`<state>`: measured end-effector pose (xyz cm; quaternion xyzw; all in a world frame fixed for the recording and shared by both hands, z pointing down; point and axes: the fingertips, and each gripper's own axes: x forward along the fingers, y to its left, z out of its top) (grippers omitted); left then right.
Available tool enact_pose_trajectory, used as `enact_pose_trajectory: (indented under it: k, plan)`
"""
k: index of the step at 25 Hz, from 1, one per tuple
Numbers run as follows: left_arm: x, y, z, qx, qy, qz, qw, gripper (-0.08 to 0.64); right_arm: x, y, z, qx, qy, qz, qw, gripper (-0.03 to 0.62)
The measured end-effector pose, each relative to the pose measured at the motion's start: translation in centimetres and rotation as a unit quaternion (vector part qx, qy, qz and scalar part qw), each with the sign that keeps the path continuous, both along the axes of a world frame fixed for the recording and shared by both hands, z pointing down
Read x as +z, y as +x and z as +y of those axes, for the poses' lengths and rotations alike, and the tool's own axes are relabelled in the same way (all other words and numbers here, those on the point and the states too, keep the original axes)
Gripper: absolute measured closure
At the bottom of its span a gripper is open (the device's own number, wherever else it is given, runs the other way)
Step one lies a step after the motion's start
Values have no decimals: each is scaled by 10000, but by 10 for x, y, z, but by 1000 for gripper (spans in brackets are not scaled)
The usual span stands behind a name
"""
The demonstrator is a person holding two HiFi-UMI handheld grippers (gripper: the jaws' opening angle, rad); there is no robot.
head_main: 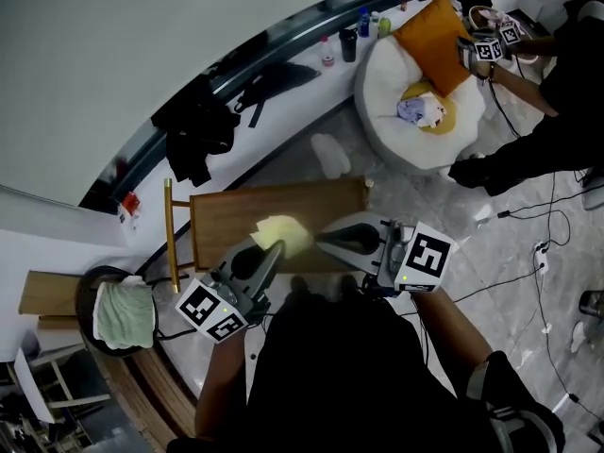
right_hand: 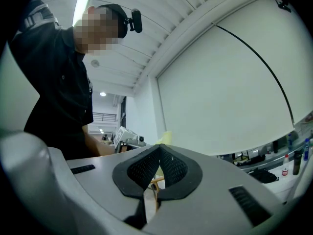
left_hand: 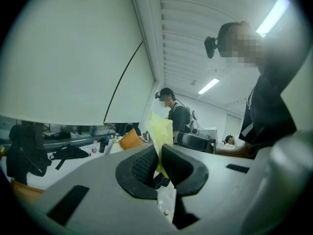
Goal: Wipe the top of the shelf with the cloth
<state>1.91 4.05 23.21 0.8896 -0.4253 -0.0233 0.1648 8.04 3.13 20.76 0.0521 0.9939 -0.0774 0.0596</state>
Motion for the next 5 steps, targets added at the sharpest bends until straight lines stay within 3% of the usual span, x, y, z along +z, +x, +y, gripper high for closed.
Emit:
enact_pose_trajectory:
  k: [5]
  plan:
    - [-3, -3, -3, -77, 68, 8, 9999, 532, 2, 2, -3, 8, 39, 102, 9999, 569]
